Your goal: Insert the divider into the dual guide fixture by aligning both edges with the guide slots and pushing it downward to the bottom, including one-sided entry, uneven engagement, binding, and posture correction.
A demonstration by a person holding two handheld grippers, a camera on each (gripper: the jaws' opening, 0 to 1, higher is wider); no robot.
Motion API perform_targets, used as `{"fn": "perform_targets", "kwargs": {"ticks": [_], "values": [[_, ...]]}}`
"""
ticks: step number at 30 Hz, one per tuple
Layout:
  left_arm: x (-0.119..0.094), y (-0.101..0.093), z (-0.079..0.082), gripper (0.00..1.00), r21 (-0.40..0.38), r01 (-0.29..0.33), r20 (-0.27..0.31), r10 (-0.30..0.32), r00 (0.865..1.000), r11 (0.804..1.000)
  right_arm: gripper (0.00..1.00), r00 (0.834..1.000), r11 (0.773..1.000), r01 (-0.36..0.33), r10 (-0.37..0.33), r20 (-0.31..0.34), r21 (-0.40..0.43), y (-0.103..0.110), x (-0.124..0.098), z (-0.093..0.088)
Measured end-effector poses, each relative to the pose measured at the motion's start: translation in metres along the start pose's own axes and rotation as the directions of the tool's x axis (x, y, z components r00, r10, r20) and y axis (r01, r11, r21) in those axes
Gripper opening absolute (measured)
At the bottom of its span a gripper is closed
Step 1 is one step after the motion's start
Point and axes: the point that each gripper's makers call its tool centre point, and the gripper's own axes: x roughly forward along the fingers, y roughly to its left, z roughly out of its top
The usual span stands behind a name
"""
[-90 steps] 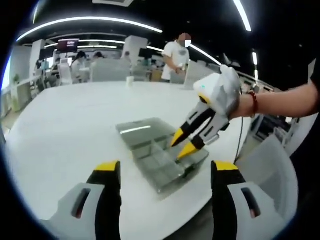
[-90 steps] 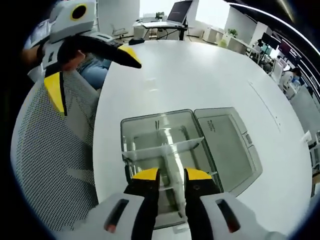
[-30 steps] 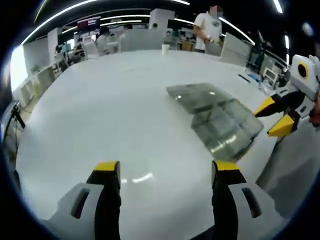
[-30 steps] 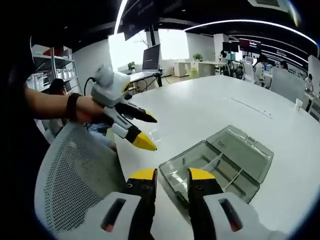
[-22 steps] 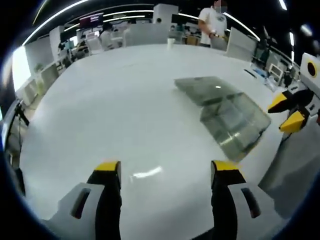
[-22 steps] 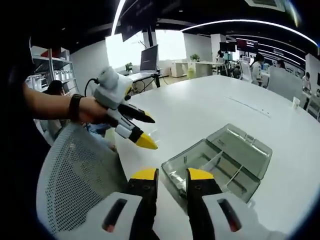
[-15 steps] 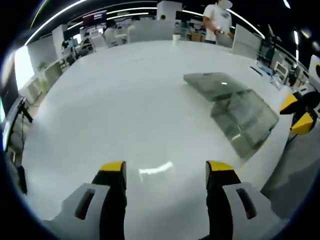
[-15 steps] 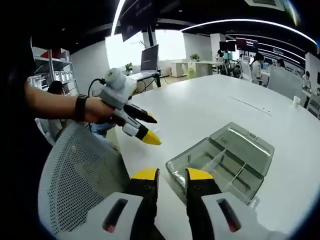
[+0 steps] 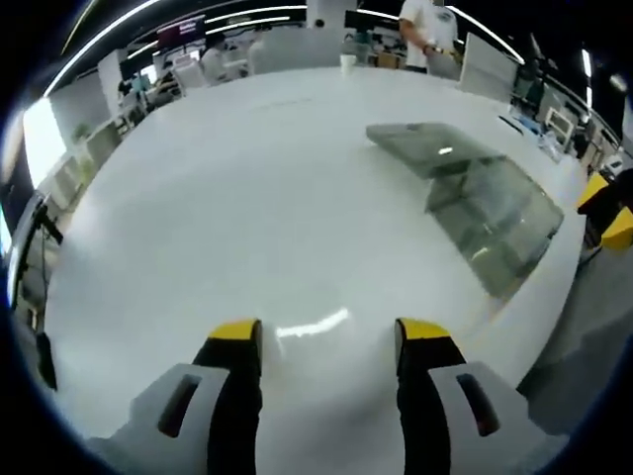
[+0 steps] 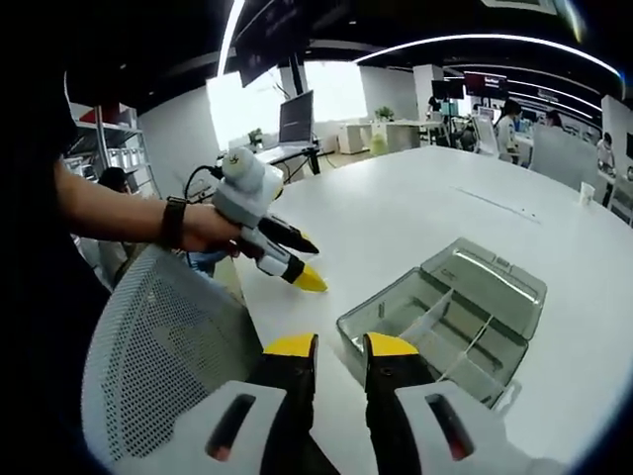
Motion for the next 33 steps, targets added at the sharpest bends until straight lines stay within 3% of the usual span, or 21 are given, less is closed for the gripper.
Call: {"fn": "perform_targets", "kwargs": {"ticks": [11, 21, 33], "values": [[0.0, 0.001, 0.0, 0.46, 0.009, -0.011, 0.003, 0.011, 1.0, 1.0, 0.13, 0.999, 0.999, -0.035, 0.035, -0.011, 0.006, 0.011, 0.002, -0.003], [-0.002, 0.001, 0.0, 0.31, 0.005, -0.014, 0.006, 0.014, 1.0, 1.0, 0.11, 0.998, 0.999, -0.053, 0.053, -0.023, 0.011, 0.012, 0.004, -0.005], [-0.001, 0.0, 0.001, 0.29, -0.019, 0.005, 0.015, -0.005, 1.0, 1.0, 0.1, 0.998, 0.998, -0.064, 0.064, -0.019, 0.006, 0.013, 0.005, -0.004]]}}
